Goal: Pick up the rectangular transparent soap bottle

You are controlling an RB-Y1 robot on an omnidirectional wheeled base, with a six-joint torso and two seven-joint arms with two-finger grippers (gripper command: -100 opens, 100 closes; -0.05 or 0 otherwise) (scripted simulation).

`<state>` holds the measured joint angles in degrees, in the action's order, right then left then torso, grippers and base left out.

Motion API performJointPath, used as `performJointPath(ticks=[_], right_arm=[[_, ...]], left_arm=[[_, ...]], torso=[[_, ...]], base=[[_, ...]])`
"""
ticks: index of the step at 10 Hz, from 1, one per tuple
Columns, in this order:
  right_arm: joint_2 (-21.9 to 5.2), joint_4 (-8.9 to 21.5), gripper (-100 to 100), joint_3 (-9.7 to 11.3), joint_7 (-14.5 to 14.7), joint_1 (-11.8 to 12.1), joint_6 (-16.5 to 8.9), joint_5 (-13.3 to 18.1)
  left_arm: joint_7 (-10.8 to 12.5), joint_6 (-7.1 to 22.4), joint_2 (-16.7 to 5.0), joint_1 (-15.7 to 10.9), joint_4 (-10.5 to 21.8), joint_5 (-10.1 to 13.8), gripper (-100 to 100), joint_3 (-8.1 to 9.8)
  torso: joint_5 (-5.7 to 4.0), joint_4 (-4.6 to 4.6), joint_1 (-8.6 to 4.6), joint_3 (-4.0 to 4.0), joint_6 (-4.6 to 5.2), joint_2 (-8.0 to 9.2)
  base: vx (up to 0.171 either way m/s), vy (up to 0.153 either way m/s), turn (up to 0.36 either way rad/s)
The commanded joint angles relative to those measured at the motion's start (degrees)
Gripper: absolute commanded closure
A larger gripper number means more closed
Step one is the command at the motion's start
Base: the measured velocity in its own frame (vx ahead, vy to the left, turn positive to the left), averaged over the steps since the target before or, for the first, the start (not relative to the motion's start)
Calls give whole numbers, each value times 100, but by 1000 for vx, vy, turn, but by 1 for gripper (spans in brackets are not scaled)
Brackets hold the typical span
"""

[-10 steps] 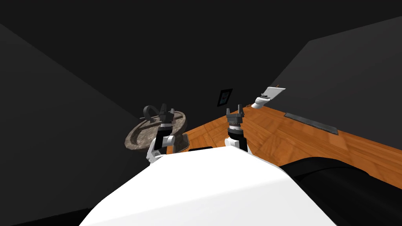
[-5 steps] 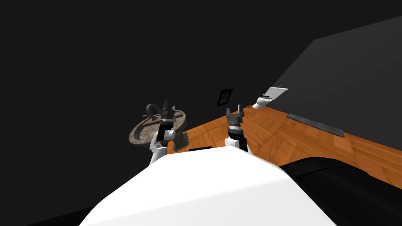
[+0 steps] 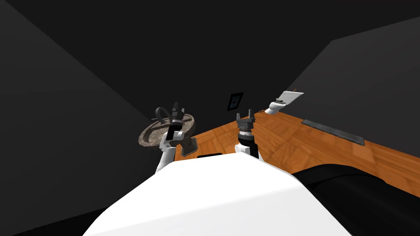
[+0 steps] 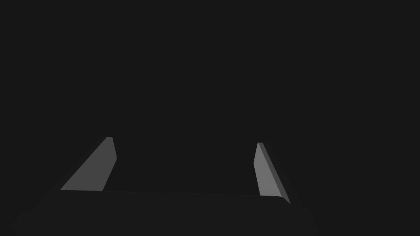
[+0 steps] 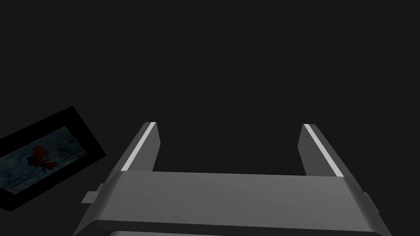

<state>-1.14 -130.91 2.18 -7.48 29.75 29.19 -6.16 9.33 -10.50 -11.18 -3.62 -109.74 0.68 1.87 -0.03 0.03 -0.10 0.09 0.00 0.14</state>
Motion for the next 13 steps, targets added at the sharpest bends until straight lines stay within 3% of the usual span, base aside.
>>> performJointPath(ticks=[1, 4, 6, 7, 9, 10, 11, 12, 13], right_arm=[[0, 0, 0, 0, 0, 0, 0, 0], [0, 0, 0, 0, 0, 0, 0, 0], [0, 0, 0, 0, 0, 0, 0, 0], [0, 0, 0, 0, 0, 0, 0, 0], [0, 0, 0, 0, 0, 0, 0, 0], [0, 0, 0, 0, 0, 0, 0, 0], [0, 0, 0, 0, 0, 0, 0, 0], [0, 0, 0, 0, 0, 0, 0, 0], [0, 0, 0, 0, 0, 0, 0, 0]], left_arm=[[20, 16, -27, -193, 91, 12, -100, 22], [98, 467, -144, -761, 667, 46, -100, 142], [98, 467, -144, -1038, 772, 46, -100, 142], [131, 715, -195, -1234, 1006, 63, -100, 202], [131, 715, -195, -1461, 1134, 63, -100, 202], [159, 976, -241, -1661, 1336, 80, -100, 260], [159, 976, -241, -1851, 1506, 80, -100, 260], [183, 1208, -283, -2029, 1698, 98, -100, 317], [183, 1248, -283, -2254, 1887, 98, -100, 317]], torso=[[0, 0, 0, 0, 0, 0], [0, 0, 0, 1, 0, 2], [0, 1, 2, 2, 0, 3], [1, -1, 3, -3, -1, -6], [1, -1, 2, -1, -1, -2], [1, -1, 5, -4, -1, -8], [2, -2, 7, -2, -1, -3], [2, 0, 7, -1, -1, -2], [2, -1, 9, 0, -1, 1]], base=[[-23, -11, -4], [-60, -19, 44], [-37, -13, 11], [-44, -16, 43], [-33, -10, 16], [-47, -3, 45], [-47, -3, 22], [-55, 3, 32], [-48, -4, 13]])
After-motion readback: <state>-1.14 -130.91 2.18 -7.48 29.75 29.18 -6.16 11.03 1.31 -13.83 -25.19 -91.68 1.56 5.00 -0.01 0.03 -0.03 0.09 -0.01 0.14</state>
